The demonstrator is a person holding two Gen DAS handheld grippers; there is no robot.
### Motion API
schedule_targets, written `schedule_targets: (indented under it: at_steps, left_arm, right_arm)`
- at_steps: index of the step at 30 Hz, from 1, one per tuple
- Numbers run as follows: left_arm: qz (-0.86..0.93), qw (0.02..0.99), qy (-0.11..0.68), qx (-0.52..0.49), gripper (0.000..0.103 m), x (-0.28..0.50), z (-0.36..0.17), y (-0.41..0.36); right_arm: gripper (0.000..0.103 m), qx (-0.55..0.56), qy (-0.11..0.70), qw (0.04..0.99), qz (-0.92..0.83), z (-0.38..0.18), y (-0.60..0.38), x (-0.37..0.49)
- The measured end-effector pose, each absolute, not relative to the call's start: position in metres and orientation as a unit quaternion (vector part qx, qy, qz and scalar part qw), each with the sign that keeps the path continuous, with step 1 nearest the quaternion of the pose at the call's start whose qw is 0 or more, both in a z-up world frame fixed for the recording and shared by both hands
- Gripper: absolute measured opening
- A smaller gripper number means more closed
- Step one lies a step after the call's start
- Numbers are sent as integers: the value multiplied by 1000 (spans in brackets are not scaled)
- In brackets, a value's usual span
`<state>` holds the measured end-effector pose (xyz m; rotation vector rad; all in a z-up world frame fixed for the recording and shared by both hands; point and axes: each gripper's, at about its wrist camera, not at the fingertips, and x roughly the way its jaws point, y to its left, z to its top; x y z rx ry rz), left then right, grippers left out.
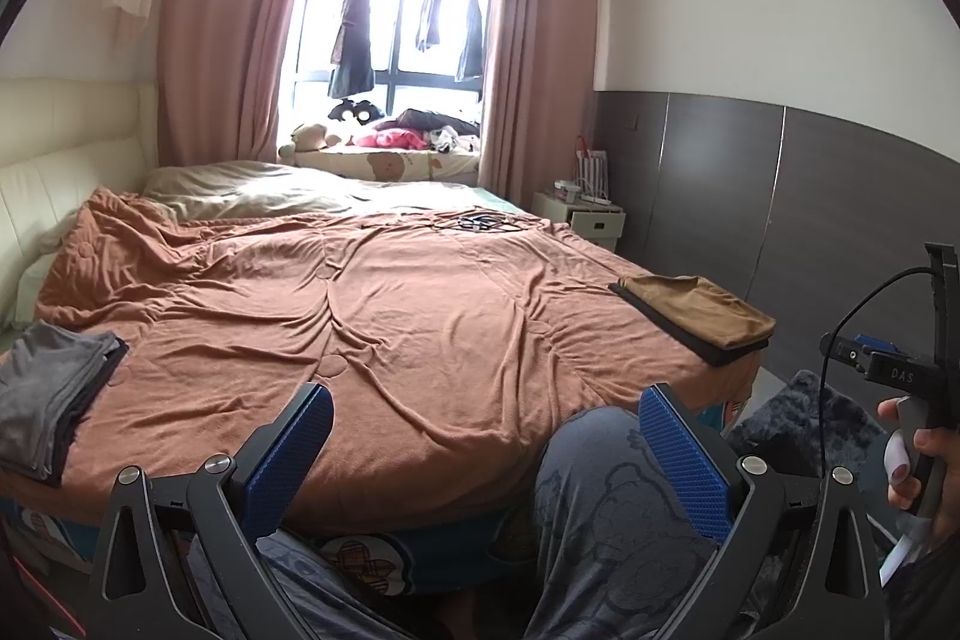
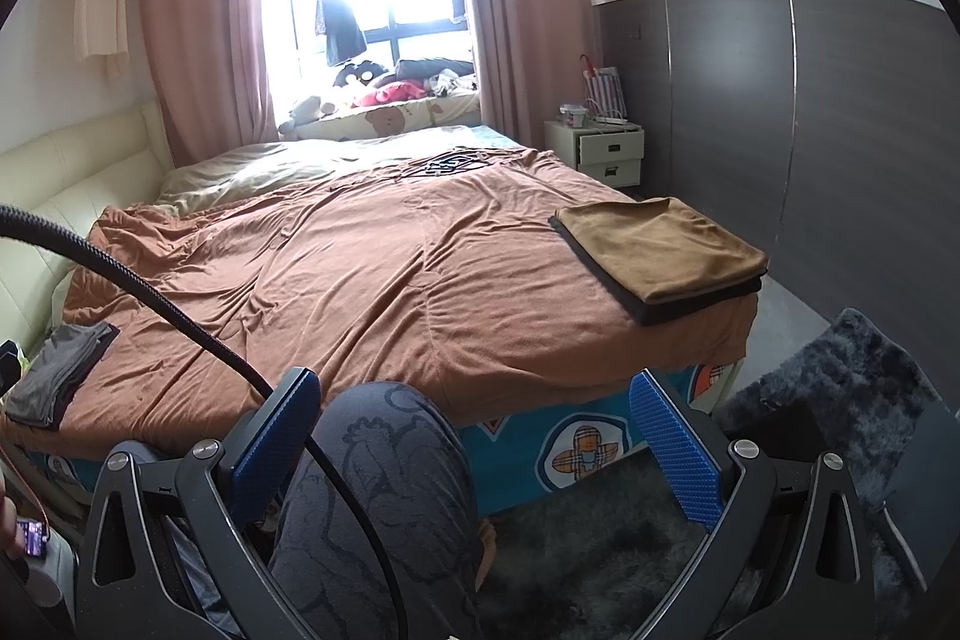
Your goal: Fold small clothes
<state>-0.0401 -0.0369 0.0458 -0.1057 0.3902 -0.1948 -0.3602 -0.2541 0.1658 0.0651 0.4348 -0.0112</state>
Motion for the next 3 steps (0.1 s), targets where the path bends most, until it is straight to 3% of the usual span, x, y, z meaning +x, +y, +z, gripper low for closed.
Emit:
schedule_targets:
  at_steps: [3]
  left_arm:
    - [-96, 975, 195, -53, 103, -40, 46, -37]
  right_arm:
    - [103, 32, 214, 976, -5, 167, -255, -360]
